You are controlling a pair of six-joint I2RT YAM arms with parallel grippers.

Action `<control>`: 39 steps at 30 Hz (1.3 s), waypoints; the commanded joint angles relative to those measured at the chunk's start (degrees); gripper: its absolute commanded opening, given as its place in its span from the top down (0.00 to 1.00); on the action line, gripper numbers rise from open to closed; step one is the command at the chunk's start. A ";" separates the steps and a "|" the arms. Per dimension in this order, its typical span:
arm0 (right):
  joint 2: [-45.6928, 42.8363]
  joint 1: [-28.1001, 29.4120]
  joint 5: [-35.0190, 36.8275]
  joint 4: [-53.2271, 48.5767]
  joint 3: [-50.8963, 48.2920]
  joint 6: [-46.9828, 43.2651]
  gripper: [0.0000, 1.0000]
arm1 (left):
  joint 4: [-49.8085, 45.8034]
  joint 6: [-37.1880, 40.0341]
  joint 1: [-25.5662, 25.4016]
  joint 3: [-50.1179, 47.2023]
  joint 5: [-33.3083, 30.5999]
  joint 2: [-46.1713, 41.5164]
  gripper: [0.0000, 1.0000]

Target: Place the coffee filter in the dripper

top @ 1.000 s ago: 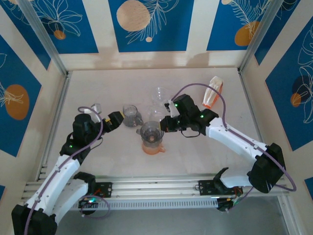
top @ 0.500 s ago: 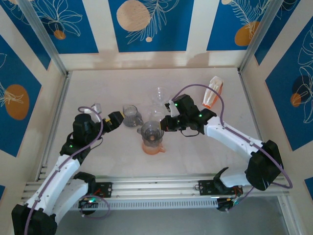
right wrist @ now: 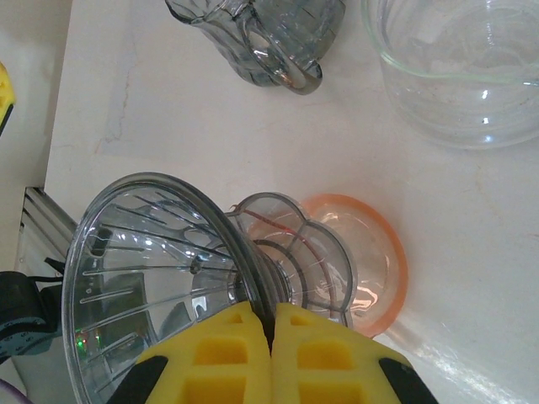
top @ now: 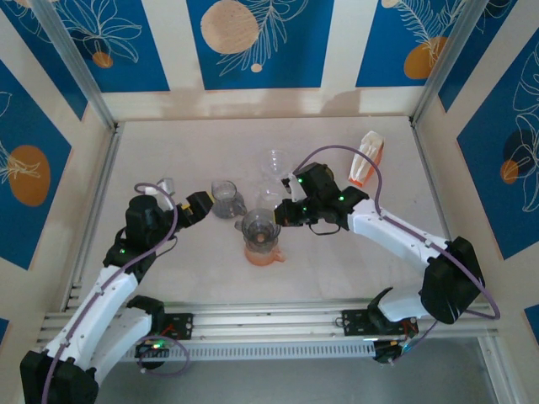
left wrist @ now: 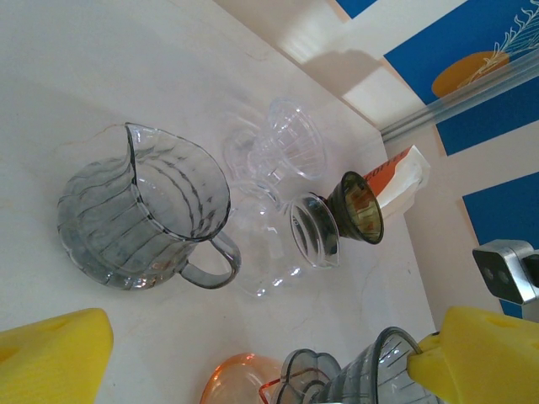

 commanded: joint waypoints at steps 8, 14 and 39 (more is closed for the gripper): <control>-1.14 0.89 0.50 -0.27 -0.33 -0.84 0.67 | 2.51 0.36 -0.31 -0.14 1.14 0.43 0.00; -4.71 0.39 3.18 -0.84 -0.64 -0.50 0.42 | 3.16 0.11 -0.33 -0.25 2.36 0.95 0.00; 11.82 -37.66 23.16 -0.17 9.99 -2.67 0.56 | 4.53 0.79 -1.99 -1.07 1.42 5.10 0.00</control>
